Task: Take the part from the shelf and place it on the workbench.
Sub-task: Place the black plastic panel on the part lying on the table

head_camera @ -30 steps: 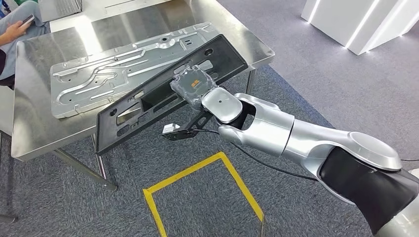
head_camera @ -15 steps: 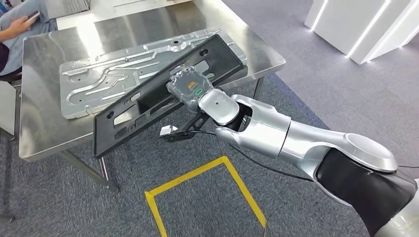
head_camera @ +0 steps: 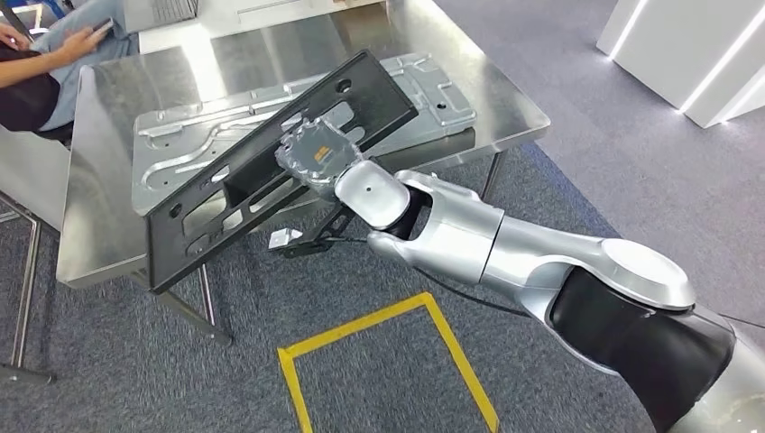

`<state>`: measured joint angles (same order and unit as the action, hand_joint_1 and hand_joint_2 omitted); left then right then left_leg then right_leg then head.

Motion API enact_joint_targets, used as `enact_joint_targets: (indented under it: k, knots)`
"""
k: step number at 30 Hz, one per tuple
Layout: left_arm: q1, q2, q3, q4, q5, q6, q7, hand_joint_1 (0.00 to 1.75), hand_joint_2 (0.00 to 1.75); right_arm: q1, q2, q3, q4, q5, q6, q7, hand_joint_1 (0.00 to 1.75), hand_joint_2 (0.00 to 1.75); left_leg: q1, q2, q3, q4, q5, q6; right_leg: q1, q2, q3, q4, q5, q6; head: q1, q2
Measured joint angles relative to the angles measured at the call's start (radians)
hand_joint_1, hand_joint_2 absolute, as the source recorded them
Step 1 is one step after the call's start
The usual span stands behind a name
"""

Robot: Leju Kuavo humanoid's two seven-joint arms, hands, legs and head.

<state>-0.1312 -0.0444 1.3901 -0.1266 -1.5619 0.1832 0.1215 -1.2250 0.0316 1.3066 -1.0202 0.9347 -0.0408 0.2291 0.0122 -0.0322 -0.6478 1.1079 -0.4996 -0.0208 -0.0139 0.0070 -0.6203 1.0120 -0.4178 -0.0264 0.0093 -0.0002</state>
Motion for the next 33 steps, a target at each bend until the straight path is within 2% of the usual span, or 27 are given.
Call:
enact_joint_targets:
  k: [2, 3, 4, 5, 7, 8, 10, 12, 13, 14, 15, 17, 18, 19, 20, 22, 23, 24, 26, 28, 29, 30, 32, 33]
  knots:
    - [0.000, 0.002, 0.000, 0.000, 0.000, 0.000, 0.001, 0.00, 1.75, -0.002, 0.014, 0.001, 0.018, 0.006, -0.021, -0.001, 1.75, 1.75, 0.003, 0.017, -0.070, 0.124, -0.042, -0.010, 0.001, -0.018, 0.011, -0.002, -0.008, -0.005, -0.002, 0.000]
    - [0.000, 0.002, 0.000, 0.000, 0.000, 0.000, 0.001, 0.00, 1.75, -0.002, 0.020, 0.001, 0.026, 0.007, -0.026, -0.001, 1.75, 1.75, 0.004, 0.021, -0.096, 0.163, -0.045, -0.013, 0.001, -0.027, 0.016, -0.002, -0.013, -0.005, -0.002, 0.000]
    - [0.001, 0.003, 0.000, 0.000, 0.000, 0.000, 0.001, 0.00, 1.75, -0.002, 0.025, 0.001, 0.034, 0.007, -0.029, -0.001, 1.75, 1.75, 0.005, 0.024, -0.106, 0.167, -0.030, -0.015, 0.001, -0.036, 0.022, -0.001, -0.019, -0.004, -0.003, 0.000]
    - [0.003, 0.003, 0.000, 0.000, 0.000, 0.000, 0.001, 0.00, 1.75, -0.003, 0.030, 0.002, 0.040, 0.007, -0.030, 0.000, 1.75, 1.75, 0.005, 0.029, -0.096, 0.131, 0.004, -0.016, 0.001, -0.044, 0.029, -0.001, -0.024, -0.003, -0.003, 0.000]
    - [0.006, 0.004, 0.000, 0.000, 0.000, 0.000, 0.001, 0.00, 1.75, -0.005, 0.037, 0.002, 0.049, 0.007, -0.034, 0.002, 1.75, 1.75, 0.002, 0.055, -0.036, -0.002, 0.078, -0.012, 0.004, -0.057, 0.044, -0.001, -0.036, 0.003, -0.003, 0.000]
    - [0.006, 0.004, 0.000, 0.000, 0.000, 0.000, 0.001, 0.00, 1.75, -0.009, 0.038, 0.002, 0.054, 0.008, -0.039, 0.004, 1.75, 1.75, -0.002, 0.068, -0.010, -0.057, 0.099, -0.007, 0.006, -0.063, 0.048, 0.000, -0.041, 0.007, -0.003, 0.000]
    - [0.004, 0.004, 0.000, 0.000, -0.001, 0.000, 0.001, 0.00, 1.75, -0.020, 0.041, 0.002, 0.061, 0.009, -0.061, 0.015, 1.75, 1.75, -0.011, 0.079, 0.010, -0.099, 0.102, 0.005, 0.012, -0.075, 0.052, -0.001, -0.048, 0.016, -0.003, 0.000]
    - [0.004, 0.004, 0.000, 0.000, -0.002, 0.002, 0.004, 0.00, 1.75, -0.031, 0.042, 0.001, 0.065, 0.012, -0.096, 0.033, 1.75, 1.75, -0.009, 0.064, 0.010, -0.103, 0.100, 0.017, 0.013, -0.083, 0.054, -0.001, -0.056, 0.025, -0.002, 0.000]
    - [0.005, 0.004, 0.000, 0.000, -0.003, 0.003, 0.006, 0.00, 1.75, -0.036, 0.042, 0.000, 0.066, 0.016, -0.117, 0.043, 1.75, 1.75, -0.007, 0.058, 0.014, -0.106, 0.099, 0.023, 0.012, -0.073, 0.051, 0.011, -0.065, 0.030, -0.002, 0.000]
    - [0.006, 0.004, 0.000, 0.000, -0.004, 0.005, 0.007, 0.00, 1.75, -0.042, 0.041, -0.001, 0.066, 0.023, -0.140, 0.052, 1.75, 1.75, -0.004, 0.054, 0.019, -0.109, 0.098, 0.028, 0.011, -0.058, 0.038, 0.039, -0.081, 0.034, -0.001, 0.000]
    - [0.006, 0.004, 0.000, 0.000, -0.005, 0.005, 0.007, 0.00, 1.75, -0.046, 0.040, -0.003, 0.067, 0.031, -0.164, 0.060, 1.75, 1.75, -0.002, 0.051, 0.024, -0.112, 0.096, 0.034, 0.009, -0.039, 0.011, 0.092, -0.105, 0.037, 0.000, 0.000]
    - [0.004, 0.004, 0.000, 0.000, -0.007, 0.006, 0.006, 0.00, 1.75, -0.049, 0.034, -0.007, 0.067, 0.040, -0.199, 0.068, 1.75, 1.75, -0.003, 0.043, 0.030, -0.112, 0.090, 0.044, 0.009, -0.016, -0.068, 0.229, -0.150, 0.038, 0.002, 0.000]
    - [0.003, 0.004, 0.000, 0.000, -0.007, 0.005, 0.005, 0.00, 1.75, -0.045, 0.030, -0.009, 0.067, 0.042, -0.206, 0.068, 1.75, 1.75, -0.004, 0.038, 0.035, -0.111, 0.086, 0.047, 0.009, -0.012, -0.103, 0.280, -0.157, 0.038, 0.002, 0.000]
    - [0.002, 0.005, 0.000, 0.000, -0.007, 0.005, 0.003, 0.00, 1.75, -0.039, 0.027, -0.010, 0.067, 0.043, -0.207, 0.065, 1.75, 1.75, -0.004, 0.032, 0.040, -0.111, 0.082, 0.049, 0.008, -0.010, -0.122, 0.297, -0.146, 0.037, 0.002, 0.000]
    - [0.002, 0.005, 0.000, 0.000, -0.008, 0.004, 0.002, 0.00, 1.75, -0.033, 0.025, -0.011, 0.067, 0.044, -0.205, 0.062, 1.75, 1.75, -0.004, 0.027, 0.045, -0.109, 0.077, 0.048, 0.008, -0.009, -0.126, 0.278, -0.116, 0.035, 0.002, 0.000]
    - [0.002, 0.006, 0.000, 0.000, -0.008, 0.001, -0.001, 0.00, 1.75, -0.027, 0.021, -0.011, 0.067, 0.047, -0.200, 0.056, 1.75, 1.75, -0.005, 0.017, 0.053, -0.102, 0.064, 0.043, 0.007, -0.009, -0.091, 0.159, -0.032, 0.029, 0.003, 0.000]
    - [0.002, 0.008, 0.000, 0.000, -0.008, -0.001, -0.001, 0.00, 1.75, -0.028, 0.019, -0.012, 0.067, 0.048, -0.195, 0.055, 1.75, 1.75, -0.007, 0.013, 0.054, -0.094, 0.057, 0.039, 0.007, -0.008, -0.067, 0.097, -0.002, 0.025, 0.002, 0.000]
    - [0.002, 0.009, 0.000, 0.000, -0.008, -0.002, -0.002, 0.00, 1.75, -0.030, 0.017, -0.013, 0.067, 0.048, -0.190, 0.055, 1.75, 1.75, -0.009, 0.010, 0.053, -0.089, 0.050, 0.034, 0.008, -0.006, -0.050, 0.054, 0.014, 0.022, 0.001, 0.000]
    - [0.002, 0.011, 0.000, 0.000, -0.008, -0.005, -0.003, 0.00, 1.75, -0.031, 0.014, -0.015, 0.067, 0.050, -0.176, 0.054, 1.75, 1.75, -0.010, 0.007, 0.052, -0.084, 0.042, 0.023, 0.012, -0.005, -0.036, 0.028, 0.010, 0.015, 0.001, 0.000]
    - [0.003, 0.013, 0.000, 0.000, -0.008, -0.007, -0.004, 0.00, 1.75, -0.030, 0.012, -0.015, 0.066, 0.051, -0.161, 0.055, 1.75, 1.75, -0.006, 0.010, 0.050, -0.080, 0.033, 0.012, 0.008, -0.004, -0.031, 0.022, 0.010, 0.007, 0.001, 0.000]
    - [0.003, 0.014, 0.000, 0.000, -0.008, -0.007, -0.004, 0.00, 1.75, -0.031, 0.011, -0.016, 0.066, 0.053, -0.153, 0.055, 1.75, 1.75, -0.005, 0.013, 0.041, -0.060, 0.019, 0.007, 0.005, -0.004, -0.027, 0.018, 0.010, 0.003, -0.001, 0.000]
    - [0.003, 0.016, 0.000, 0.000, -0.008, -0.008, -0.004, 0.00, 1.75, -0.031, 0.011, -0.017, 0.066, 0.055, -0.147, 0.055, 1.75, 1.75, -0.003, 0.016, 0.023, -0.022, -0.002, 0.001, 0.002, -0.004, -0.023, 0.015, 0.009, -0.001, -0.003, 0.000]
    - [0.003, 0.019, 0.000, 0.000, -0.008, -0.009, -0.004, 0.00, 1.75, -0.030, 0.009, -0.018, 0.066, 0.058, -0.139, 0.055, 1.75, 1.75, 0.000, 0.022, -0.038, 0.100, -0.051, -0.010, 0.003, -0.004, -0.015, 0.014, 0.003, -0.007, -0.006, 0.000]
    - [0.003, 0.020, 0.000, 0.000, -0.008, -0.009, -0.005, 0.00, 1.75, -0.028, 0.007, -0.018, 0.066, 0.058, -0.136, 0.055, 1.75, 1.75, 0.002, 0.024, -0.068, 0.151, -0.061, -0.013, 0.003, -0.005, -0.011, 0.015, -0.001, -0.008, -0.006, 0.000]
